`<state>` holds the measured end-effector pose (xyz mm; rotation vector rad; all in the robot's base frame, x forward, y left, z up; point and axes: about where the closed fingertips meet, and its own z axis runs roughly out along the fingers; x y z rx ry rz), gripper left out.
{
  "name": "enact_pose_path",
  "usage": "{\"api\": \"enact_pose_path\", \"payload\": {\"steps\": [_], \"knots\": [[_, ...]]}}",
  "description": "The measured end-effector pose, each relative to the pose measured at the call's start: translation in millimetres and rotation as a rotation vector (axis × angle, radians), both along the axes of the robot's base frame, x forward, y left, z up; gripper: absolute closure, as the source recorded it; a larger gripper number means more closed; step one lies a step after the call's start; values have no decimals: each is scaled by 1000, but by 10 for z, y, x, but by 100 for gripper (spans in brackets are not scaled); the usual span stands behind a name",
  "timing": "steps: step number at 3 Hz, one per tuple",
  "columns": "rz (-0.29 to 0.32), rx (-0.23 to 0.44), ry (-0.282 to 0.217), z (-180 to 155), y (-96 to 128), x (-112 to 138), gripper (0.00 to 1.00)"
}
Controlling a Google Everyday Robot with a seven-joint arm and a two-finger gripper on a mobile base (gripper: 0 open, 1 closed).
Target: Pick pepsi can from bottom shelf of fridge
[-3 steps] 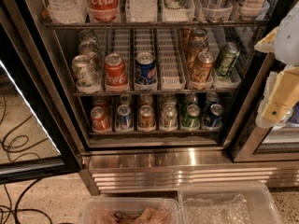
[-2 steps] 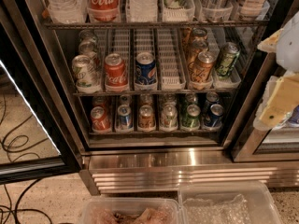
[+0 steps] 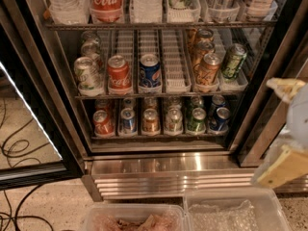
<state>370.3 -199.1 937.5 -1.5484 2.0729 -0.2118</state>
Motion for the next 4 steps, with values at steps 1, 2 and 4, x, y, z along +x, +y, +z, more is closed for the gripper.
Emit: {"api": "enact_pose_path", "payload": {"steps": [1,2,4], "knots": [[-21,20,-4,-251,-6,3,0],[-52,72,-24,-162,-11,32,0],[-436,514,-24,-449,351,32,0]]}}
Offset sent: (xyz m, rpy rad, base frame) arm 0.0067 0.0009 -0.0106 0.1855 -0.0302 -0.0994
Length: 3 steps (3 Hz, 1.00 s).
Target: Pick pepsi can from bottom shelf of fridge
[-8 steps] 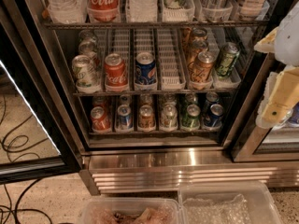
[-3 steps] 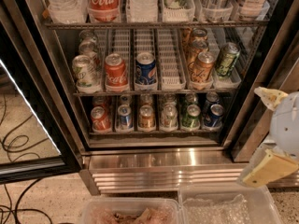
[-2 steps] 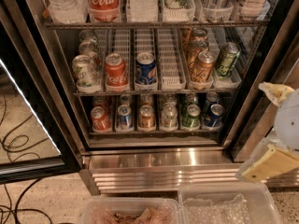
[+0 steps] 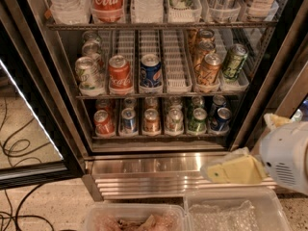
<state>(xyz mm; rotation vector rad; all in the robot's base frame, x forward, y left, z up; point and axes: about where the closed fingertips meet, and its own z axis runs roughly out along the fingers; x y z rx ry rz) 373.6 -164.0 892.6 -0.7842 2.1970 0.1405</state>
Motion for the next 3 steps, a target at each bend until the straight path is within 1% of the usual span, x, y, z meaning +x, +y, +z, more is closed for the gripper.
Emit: {"api": "enact_pose_path", "payload": {"steps": [1,2,3], "knots": [[-127,148,-23,82,52,133,0],[-127,148,-23,83,53,134,0],[-176,178,-76,77,78,191,0]]}}
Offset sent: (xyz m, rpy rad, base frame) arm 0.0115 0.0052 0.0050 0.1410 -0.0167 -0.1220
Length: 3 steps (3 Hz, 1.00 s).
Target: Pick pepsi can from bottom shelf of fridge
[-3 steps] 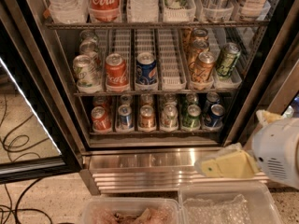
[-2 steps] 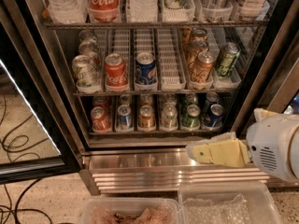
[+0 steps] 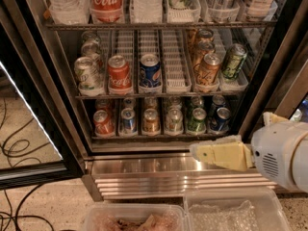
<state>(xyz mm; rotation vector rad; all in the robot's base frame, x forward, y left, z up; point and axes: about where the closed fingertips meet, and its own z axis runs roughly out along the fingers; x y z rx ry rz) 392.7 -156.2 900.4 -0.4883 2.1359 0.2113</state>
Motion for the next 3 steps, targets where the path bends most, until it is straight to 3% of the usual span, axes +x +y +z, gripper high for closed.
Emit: {"api": "enact_pose_path", "payload": {"steps": [1,2,3], "knots": [[12,-17,-33,-408,424,-31,0],[69,-23,-57,-817,885,166,0],[49,-34,-90,-830,943,264,0]]}}
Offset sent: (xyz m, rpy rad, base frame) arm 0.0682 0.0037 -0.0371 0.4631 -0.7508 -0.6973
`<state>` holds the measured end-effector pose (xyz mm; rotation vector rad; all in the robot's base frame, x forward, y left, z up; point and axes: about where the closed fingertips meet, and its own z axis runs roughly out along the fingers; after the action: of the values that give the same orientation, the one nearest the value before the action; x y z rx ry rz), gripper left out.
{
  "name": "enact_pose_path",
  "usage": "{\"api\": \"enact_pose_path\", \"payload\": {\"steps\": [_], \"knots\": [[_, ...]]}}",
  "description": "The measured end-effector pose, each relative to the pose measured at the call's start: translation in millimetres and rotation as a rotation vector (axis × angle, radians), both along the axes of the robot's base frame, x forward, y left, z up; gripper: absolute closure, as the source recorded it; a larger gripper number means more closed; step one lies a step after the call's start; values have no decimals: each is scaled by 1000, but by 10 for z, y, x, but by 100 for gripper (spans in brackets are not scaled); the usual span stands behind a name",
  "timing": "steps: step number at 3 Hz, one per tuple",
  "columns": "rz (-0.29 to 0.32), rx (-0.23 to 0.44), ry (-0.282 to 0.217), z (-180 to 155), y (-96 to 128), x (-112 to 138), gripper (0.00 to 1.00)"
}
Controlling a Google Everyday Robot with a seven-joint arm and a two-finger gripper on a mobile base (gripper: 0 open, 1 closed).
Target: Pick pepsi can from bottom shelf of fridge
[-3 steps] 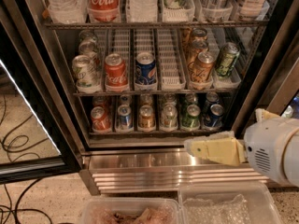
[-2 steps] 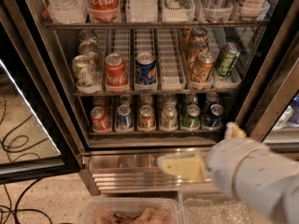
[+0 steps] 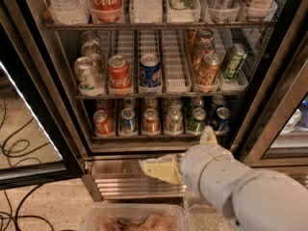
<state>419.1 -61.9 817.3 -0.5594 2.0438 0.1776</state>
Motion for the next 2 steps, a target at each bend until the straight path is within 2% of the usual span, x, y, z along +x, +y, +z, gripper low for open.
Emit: {"api": "enact_pose_path", "payload": {"steps": [1,2], "knots": [[-56,-1,-11,-14,-78,11,0],[-137,2,-43,82,-324,86,0]]}}
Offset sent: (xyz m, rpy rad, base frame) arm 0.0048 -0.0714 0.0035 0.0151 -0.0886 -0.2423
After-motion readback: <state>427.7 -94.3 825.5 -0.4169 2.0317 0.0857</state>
